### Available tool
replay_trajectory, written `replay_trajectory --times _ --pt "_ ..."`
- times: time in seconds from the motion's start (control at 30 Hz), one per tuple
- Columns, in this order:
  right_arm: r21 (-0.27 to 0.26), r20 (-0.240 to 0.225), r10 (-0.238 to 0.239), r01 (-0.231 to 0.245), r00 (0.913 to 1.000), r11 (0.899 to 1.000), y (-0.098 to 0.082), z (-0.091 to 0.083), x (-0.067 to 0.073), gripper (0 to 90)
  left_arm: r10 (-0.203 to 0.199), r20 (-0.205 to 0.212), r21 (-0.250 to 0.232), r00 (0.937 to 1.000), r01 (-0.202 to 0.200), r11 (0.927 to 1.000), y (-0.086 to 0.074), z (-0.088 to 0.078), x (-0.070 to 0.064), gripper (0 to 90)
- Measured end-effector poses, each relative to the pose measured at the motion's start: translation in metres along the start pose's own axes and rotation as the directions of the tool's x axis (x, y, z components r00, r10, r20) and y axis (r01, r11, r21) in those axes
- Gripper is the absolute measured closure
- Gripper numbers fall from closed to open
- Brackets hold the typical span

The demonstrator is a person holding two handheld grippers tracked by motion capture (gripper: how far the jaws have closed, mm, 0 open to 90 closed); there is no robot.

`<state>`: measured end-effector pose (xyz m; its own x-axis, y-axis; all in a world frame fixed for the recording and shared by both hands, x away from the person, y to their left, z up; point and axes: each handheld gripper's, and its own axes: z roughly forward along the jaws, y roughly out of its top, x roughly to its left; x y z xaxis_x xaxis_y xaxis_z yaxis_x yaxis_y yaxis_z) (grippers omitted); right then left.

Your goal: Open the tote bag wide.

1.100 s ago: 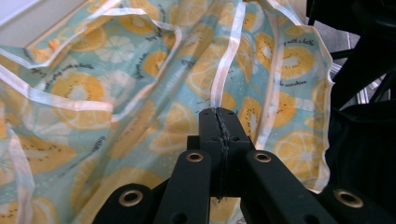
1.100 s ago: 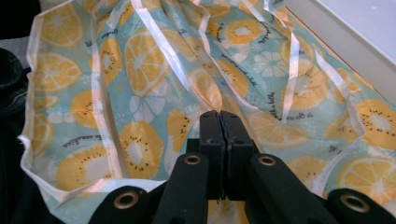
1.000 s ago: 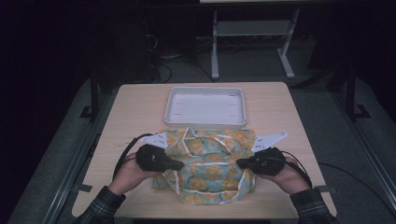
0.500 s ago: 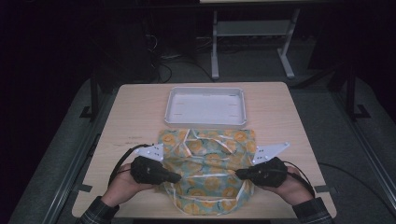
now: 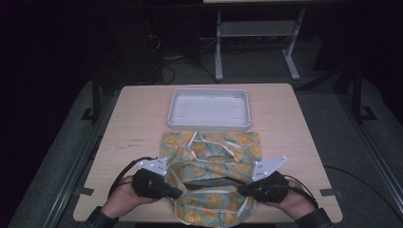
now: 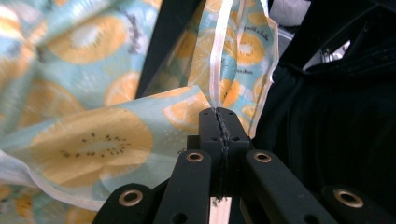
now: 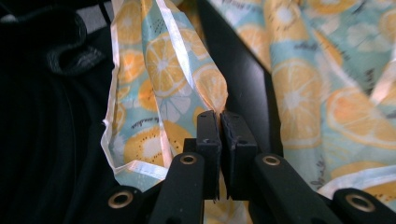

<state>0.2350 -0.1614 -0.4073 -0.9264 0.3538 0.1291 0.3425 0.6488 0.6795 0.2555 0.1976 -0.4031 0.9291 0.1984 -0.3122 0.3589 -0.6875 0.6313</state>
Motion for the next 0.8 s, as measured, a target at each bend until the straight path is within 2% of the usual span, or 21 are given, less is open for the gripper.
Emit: replay_trajectory --times 0.07,0.1,0.13,0.17,0.23,0.3,0.43,0.8 --pt "0.024 0.000 -0.012 0.012 0.9999 1.000 -0.002 0.004 0.000 85.4 -0.003 -0.001 0.027 1.0000 0.003 0.9996 -0.002 0.005 0.001 89.7" --pt "0.038 -0.004 -0.002 0.002 1.0000 0.999 -0.002 0.007 0.000 85.3 -0.004 -0.002 0.035 1.0000 0.004 0.9994 -0.002 0.007 0.001 89.7" --pt "0.045 -0.001 -0.025 0.025 0.9997 0.999 -0.003 0.009 -0.002 85.4 0.002 -0.004 0.047 1.0000 -0.002 0.9989 -0.003 0.009 0.003 89.7" --pt "0.060 -0.004 -0.014 0.014 0.9999 0.998 -0.004 0.012 -0.001 85.3 -0.001 -0.005 0.053 1.0000 0.001 0.9986 -0.004 0.011 0.004 89.7" --pt "0.083 -0.003 -0.043 0.043 0.9991 0.996 -0.005 0.016 -0.002 85.4 -0.002 -0.004 0.067 1.0000 0.003 0.9978 -0.005 0.015 0.005 89.7" --pt "0.101 -0.010 -0.042 0.043 0.9990 0.994 -0.006 0.019 -0.001 85.3 -0.014 -0.005 0.073 0.9999 0.015 0.9972 -0.007 0.019 0.006 89.7" --pt "0.126 -0.013 -0.042 0.043 0.9990 0.991 -0.008 0.024 -0.002 85.4 -0.018 -0.009 0.099 0.9998 0.019 0.9949 -0.009 0.026 0.008 89.6" --pt "0.194 -0.010 -0.089 0.089 0.9960 0.977 -0.011 0.043 -0.001 85.4 -0.026 -0.057 0.142 0.9980 0.034 0.9892 -0.015 0.040 0.020 87.7"
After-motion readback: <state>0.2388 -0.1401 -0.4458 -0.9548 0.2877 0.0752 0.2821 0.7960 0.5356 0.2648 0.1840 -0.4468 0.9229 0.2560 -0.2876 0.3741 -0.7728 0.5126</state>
